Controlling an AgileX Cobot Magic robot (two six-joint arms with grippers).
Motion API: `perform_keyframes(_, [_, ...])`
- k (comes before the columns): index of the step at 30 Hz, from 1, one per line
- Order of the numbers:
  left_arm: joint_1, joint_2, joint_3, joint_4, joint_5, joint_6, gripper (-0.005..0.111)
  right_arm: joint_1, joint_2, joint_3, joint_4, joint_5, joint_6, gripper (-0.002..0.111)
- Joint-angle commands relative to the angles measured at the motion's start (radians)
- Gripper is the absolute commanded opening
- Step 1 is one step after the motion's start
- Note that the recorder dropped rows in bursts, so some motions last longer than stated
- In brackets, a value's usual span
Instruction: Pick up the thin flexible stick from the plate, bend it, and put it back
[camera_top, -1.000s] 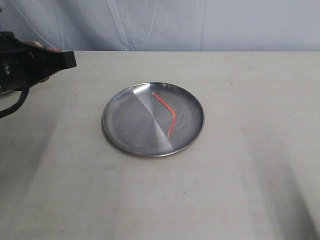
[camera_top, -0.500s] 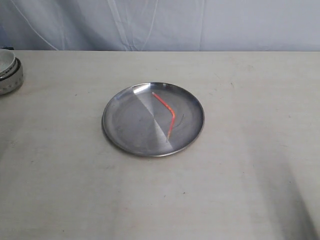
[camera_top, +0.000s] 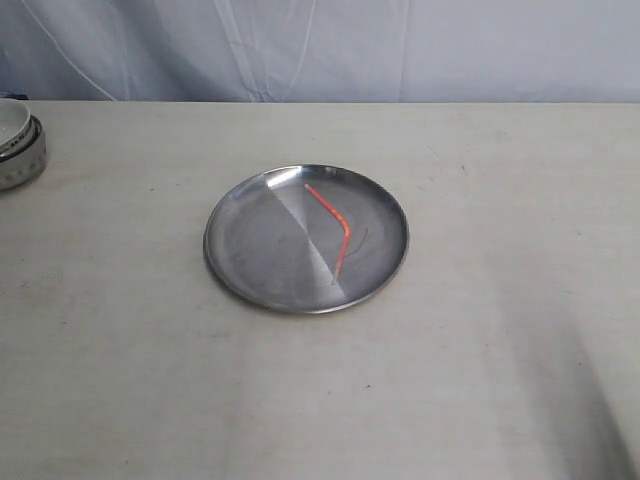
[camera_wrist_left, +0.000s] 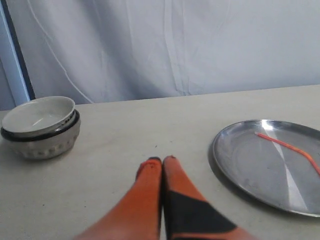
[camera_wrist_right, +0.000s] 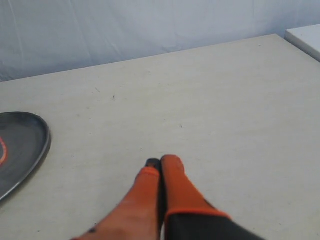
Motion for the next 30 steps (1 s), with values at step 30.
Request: perform_keyframes(30, [0.111, -0.075, 0.096, -0.154, -0.017, 0.112, 0.0, -0.003, -0.005, 0.004, 0.0, -0.012, -0.003, -0.001])
